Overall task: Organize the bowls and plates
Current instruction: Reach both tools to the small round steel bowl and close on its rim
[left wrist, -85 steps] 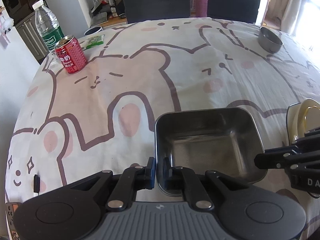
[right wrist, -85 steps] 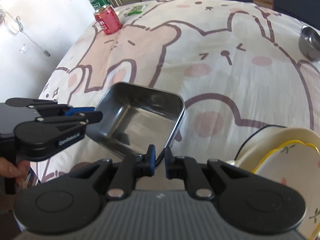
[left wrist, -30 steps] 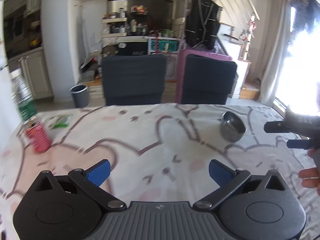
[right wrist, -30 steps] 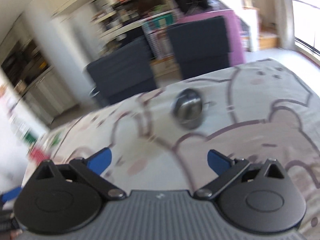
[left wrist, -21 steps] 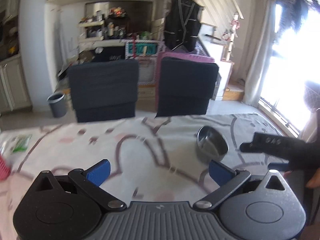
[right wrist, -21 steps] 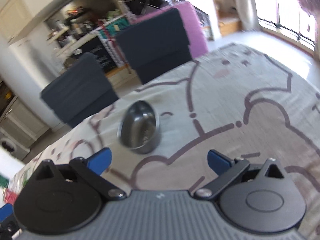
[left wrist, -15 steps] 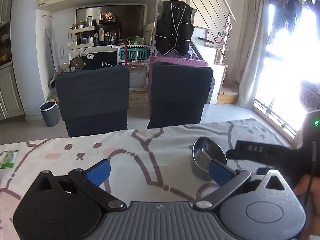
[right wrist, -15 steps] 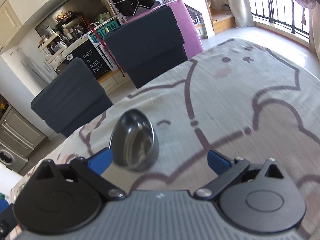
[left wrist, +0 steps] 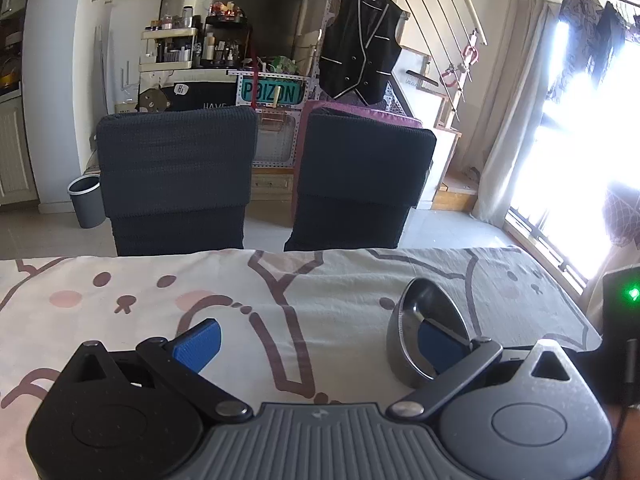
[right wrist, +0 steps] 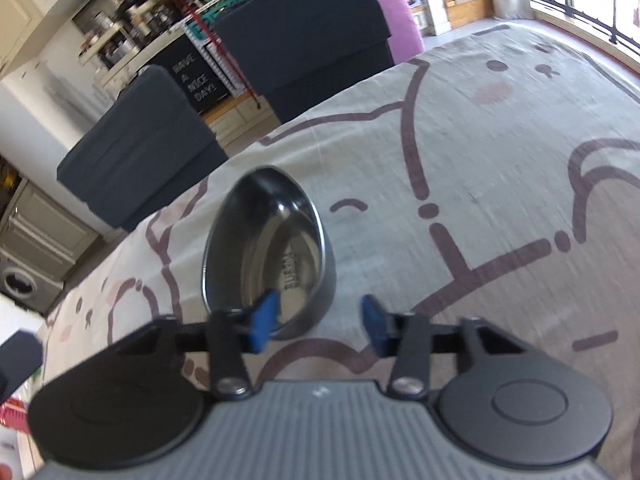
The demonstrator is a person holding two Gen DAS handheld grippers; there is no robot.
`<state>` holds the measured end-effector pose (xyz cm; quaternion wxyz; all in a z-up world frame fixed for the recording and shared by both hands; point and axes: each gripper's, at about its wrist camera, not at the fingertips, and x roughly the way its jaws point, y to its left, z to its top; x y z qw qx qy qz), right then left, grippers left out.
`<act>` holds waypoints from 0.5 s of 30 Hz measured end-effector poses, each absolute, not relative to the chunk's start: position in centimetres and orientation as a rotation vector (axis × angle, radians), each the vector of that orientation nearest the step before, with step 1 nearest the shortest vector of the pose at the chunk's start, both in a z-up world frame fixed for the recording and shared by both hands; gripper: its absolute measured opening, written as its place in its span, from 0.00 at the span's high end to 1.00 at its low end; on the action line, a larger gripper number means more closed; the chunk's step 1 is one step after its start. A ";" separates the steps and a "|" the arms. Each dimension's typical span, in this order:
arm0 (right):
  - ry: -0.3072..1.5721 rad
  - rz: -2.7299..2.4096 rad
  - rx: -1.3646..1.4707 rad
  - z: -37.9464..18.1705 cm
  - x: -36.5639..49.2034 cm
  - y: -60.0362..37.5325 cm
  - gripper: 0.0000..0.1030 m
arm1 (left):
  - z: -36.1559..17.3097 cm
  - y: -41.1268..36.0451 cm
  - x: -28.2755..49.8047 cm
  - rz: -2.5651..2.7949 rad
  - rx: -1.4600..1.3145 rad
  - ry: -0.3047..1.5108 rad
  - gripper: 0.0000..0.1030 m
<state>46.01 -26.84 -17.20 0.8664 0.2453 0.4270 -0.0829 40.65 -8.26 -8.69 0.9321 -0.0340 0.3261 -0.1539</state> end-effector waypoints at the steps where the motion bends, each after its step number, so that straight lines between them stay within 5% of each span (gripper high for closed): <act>1: 0.902 -0.160 0.494 -17.1 46.0 -26.8 0.82 | -8.7 -8.4 40.6 -0.315 -0.066 0.667 0.00; 9: 0.962 0.001 0.307 -15.6 44.4 -26.4 0.95 | -9.1 -9.5 40.1 -0.354 -0.050 0.700 0.04; 15: 0.993 0.074 0.201 -15.1 43.0 -25.6 0.96 | -11.0 -11.0 40.2 -0.390 -0.007 0.845 0.36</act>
